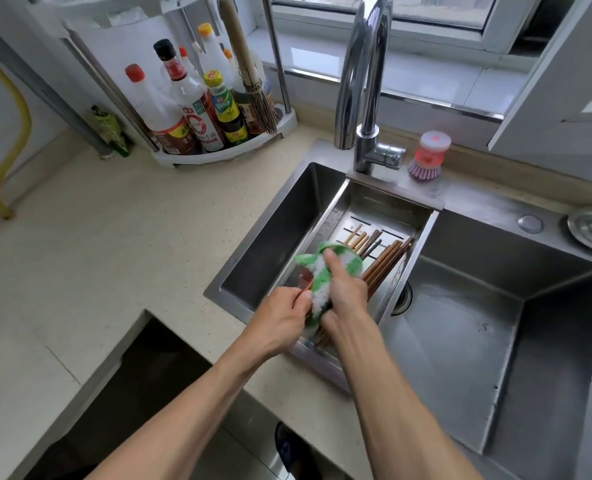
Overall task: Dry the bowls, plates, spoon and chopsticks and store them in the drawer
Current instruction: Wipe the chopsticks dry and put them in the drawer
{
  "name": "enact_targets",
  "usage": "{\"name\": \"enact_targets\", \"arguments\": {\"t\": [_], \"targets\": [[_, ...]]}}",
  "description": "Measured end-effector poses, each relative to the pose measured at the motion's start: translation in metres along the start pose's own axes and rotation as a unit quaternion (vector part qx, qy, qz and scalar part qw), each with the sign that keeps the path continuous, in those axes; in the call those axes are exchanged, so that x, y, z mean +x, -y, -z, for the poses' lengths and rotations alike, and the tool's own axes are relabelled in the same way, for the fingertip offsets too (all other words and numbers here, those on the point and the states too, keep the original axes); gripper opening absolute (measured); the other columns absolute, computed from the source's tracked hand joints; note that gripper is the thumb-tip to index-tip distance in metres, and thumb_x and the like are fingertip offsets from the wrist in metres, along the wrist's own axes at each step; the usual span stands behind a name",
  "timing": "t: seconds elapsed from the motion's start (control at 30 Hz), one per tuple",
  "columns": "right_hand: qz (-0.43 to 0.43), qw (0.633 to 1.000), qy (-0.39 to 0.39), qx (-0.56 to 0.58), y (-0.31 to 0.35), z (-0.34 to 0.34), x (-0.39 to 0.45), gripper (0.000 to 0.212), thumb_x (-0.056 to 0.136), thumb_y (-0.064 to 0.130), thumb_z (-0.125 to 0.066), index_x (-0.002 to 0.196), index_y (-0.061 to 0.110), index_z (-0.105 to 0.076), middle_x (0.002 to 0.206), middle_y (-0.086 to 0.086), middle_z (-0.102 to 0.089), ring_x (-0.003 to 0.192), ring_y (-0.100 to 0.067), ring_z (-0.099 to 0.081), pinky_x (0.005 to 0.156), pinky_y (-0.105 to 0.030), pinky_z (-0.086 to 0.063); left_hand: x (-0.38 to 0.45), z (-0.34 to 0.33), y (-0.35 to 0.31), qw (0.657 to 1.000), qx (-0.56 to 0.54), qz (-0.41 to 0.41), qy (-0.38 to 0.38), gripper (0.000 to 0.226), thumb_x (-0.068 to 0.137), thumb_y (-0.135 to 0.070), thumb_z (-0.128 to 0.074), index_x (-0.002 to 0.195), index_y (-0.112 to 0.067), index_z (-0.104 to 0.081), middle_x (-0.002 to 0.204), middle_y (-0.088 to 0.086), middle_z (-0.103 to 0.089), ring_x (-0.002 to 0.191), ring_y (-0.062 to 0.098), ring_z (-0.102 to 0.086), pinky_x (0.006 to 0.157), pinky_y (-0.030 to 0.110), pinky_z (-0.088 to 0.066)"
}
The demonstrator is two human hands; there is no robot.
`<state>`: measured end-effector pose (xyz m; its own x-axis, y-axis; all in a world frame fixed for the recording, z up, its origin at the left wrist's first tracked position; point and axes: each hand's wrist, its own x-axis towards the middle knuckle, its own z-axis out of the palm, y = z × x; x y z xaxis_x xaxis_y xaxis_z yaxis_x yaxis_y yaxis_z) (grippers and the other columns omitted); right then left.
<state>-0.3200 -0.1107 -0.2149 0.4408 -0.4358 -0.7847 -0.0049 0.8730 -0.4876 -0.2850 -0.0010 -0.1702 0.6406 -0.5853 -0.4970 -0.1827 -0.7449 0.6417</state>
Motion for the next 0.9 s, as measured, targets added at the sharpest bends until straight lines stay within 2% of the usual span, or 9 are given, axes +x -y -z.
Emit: {"name": "enact_targets", "arguments": {"t": [0.17,0.23,0.33,0.4,0.5,0.6,0.7,0.77,0.9], "targets": [[0.022,0.998,-0.021,0.056,0.035,0.010,0.019,0.028,0.089,0.025,-0.073,0.105,0.005,-0.064,0.103,-0.017,-0.074,0.091,-0.033,-0.074,0.087,-0.050,-0.059,-0.010,0.015,0.004,0.997,-0.020,0.019,0.072,0.036,0.106,-0.034,-0.040,0.093,-0.009,-0.062,0.060,-0.003,-0.047,0.045,0.006,-0.040,0.042,0.020,-0.035],[0.030,0.998,-0.034,0.036,0.030,0.006,0.018,0.029,0.091,0.030,-0.070,0.106,0.005,-0.064,0.097,-0.014,-0.074,0.083,-0.029,-0.074,0.087,-0.046,-0.059,-0.004,0.016,-0.001,0.999,0.008,0.013,0.052,0.038,0.106,-0.034,-0.041,0.090,-0.008,-0.063,0.061,-0.003,-0.049,0.049,0.010,-0.043,0.045,0.023,-0.038],[0.006,1.000,-0.005,0.002,0.007,-0.007,0.005,0.022,0.092,0.030,-0.069,0.096,0.008,-0.065,0.083,-0.009,-0.072,0.068,-0.022,-0.068,0.080,-0.043,-0.058,0.011,0.015,-0.009,0.998,0.064,0.005,0.003,0.044,0.105,-0.035,-0.041,0.073,-0.009,-0.055,0.061,-0.001,-0.048,0.055,0.018,-0.043,0.053,0.032,-0.033],[-0.007,1.000,0.013,0.008,0.018,-0.007,0.005,0.028,0.091,0.033,-0.070,0.101,0.008,-0.064,0.090,-0.012,-0.073,0.079,-0.025,-0.070,0.078,-0.043,-0.059,0.011,0.021,-0.009,0.997,0.080,0.004,0.013,0.044,0.106,-0.037,-0.038,0.077,-0.009,-0.055,0.064,0.000,-0.048,0.055,0.017,-0.042,0.051,0.031,-0.033],[0.017,0.997,-0.015,0.070,0.053,0.000,0.025,0.040,0.090,0.035,-0.072,0.115,0.008,-0.060,0.104,-0.016,-0.073,0.091,-0.030,-0.072,0.088,-0.051,-0.058,0.000,0.037,-0.006,0.996,0.068,0.004,0.062,0.041,0.107,-0.038,-0.035,0.095,-0.007,-0.061,0.069,0.000,-0.048,0.054,0.011,-0.042,0.043,0.021,-0.036],[0.009,0.998,-0.016,0.053,0.045,-0.005,0.020,0.034,0.090,0.035,-0.070,0.110,0.008,-0.062,0.107,-0.017,-0.073,0.094,-0.029,-0.071,0.093,-0.049,-0.056,0.000,0.041,-0.006,0.996,0.077,0.004,0.044,0.040,0.106,-0.042,-0.037,0.085,-0.016,-0.059,0.067,-0.002,-0.051,0.051,0.008,-0.043,0.042,0.018,-0.036],[-0.008,1.000,0.016,0.018,0.006,-0.014,0.009,0.032,0.089,0.031,-0.072,0.108,0.006,-0.065,0.100,-0.016,-0.074,0.089,-0.030,-0.072,0.091,-0.049,-0.057,0.008,0.037,-0.007,0.996,0.082,0.013,0.016,0.047,0.104,-0.048,-0.040,0.071,-0.017,-0.053,0.066,0.001,-0.055,0.045,0.010,-0.039,0.044,0.025,-0.034],[-0.015,0.999,0.026,0.032,0.007,-0.011,0.010,0.030,0.087,0.027,-0.074,0.106,0.005,-0.065,0.102,-0.016,-0.074,0.091,-0.031,-0.072,0.091,-0.051,-0.057,0.007,0.038,-0.004,0.997,0.072,0.022,0.025,0.046,0.104,-0.047,-0.041,0.074,-0.015,-0.055,0.065,0.001,-0.053,0.044,0.011,-0.038,0.042,0.025,-0.034],[0.018,0.997,-0.024,0.064,0.040,0.005,0.030,0.035,0.088,0.029,-0.072,0.111,0.005,-0.061,0.108,-0.017,-0.072,0.093,-0.032,-0.072,0.088,-0.050,-0.058,-0.009,0.040,0.004,0.995,0.063,0.035,0.074,0.045,0.105,-0.045,-0.038,0.092,-0.008,-0.061,0.065,-0.001,-0.045,0.047,0.010,-0.038,0.039,0.021,-0.037]]}}
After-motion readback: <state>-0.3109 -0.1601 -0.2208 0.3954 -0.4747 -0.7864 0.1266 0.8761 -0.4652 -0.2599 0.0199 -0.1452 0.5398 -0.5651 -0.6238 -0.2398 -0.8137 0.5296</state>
